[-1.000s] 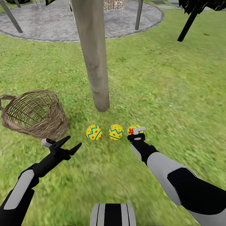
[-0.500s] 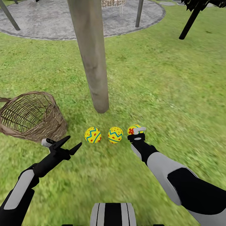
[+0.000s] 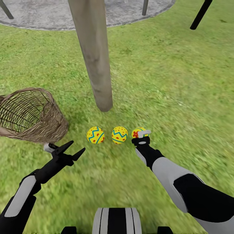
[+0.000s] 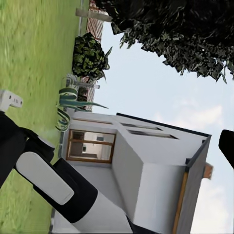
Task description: Take the three Easter eggs out of the wicker basket on the lawn in the garden, then place them on the lawn next to a single tree (choose any tree) so that all three eggs are next to the same tree and none are left in the basket.
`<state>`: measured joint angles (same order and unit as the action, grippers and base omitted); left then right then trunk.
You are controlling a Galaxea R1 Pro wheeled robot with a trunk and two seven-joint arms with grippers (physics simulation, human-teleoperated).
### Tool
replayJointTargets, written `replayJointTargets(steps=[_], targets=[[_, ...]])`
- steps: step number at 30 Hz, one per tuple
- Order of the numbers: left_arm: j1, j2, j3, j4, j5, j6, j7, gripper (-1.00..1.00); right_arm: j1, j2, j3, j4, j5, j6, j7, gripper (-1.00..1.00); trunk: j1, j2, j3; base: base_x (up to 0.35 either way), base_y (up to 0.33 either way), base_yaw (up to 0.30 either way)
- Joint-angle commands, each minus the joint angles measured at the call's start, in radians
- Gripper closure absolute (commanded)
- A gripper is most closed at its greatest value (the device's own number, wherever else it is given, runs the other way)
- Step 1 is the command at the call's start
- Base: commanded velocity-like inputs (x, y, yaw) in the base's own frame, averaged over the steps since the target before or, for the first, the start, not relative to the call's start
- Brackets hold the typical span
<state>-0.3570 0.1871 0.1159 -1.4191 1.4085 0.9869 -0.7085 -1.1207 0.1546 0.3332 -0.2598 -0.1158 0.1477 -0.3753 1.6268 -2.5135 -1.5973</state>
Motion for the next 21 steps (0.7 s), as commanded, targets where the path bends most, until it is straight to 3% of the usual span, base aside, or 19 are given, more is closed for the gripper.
replayJointTargets(steps=[1,9,16,21], targets=[[0.0,0.0,-0.002,0.0,-0.001,0.004,-0.003,-1.0,0.0,0.0,0.009,-0.002,-0.01,0.006,-0.007,1.0,0.0,0.0,-0.005,0.0,0.0,0.0],[0.0,0.0,-0.005,0.0,-0.001,0.004,-0.003,-1.0,0.0,0.0,0.01,-0.003,-0.01,0.009,-0.007,1.0,0.004,-0.002,-0.035,0.0,0.0,0.0],[0.0,0.0,-0.005,0.001,0.0,0.003,-0.002,-1.0,0.0,-0.001,0.009,-0.004,-0.01,0.005,-0.007,1.0,0.004,-0.002,-0.035,0.005,0.0,0.0],[0.0,0.0,-0.005,0.002,0.0,0.004,-0.003,-1.0,0.0,0.0,0.009,-0.004,-0.01,0.004,-0.007,1.0,0.004,-0.002,-0.035,0.281,0.0,0.0]])
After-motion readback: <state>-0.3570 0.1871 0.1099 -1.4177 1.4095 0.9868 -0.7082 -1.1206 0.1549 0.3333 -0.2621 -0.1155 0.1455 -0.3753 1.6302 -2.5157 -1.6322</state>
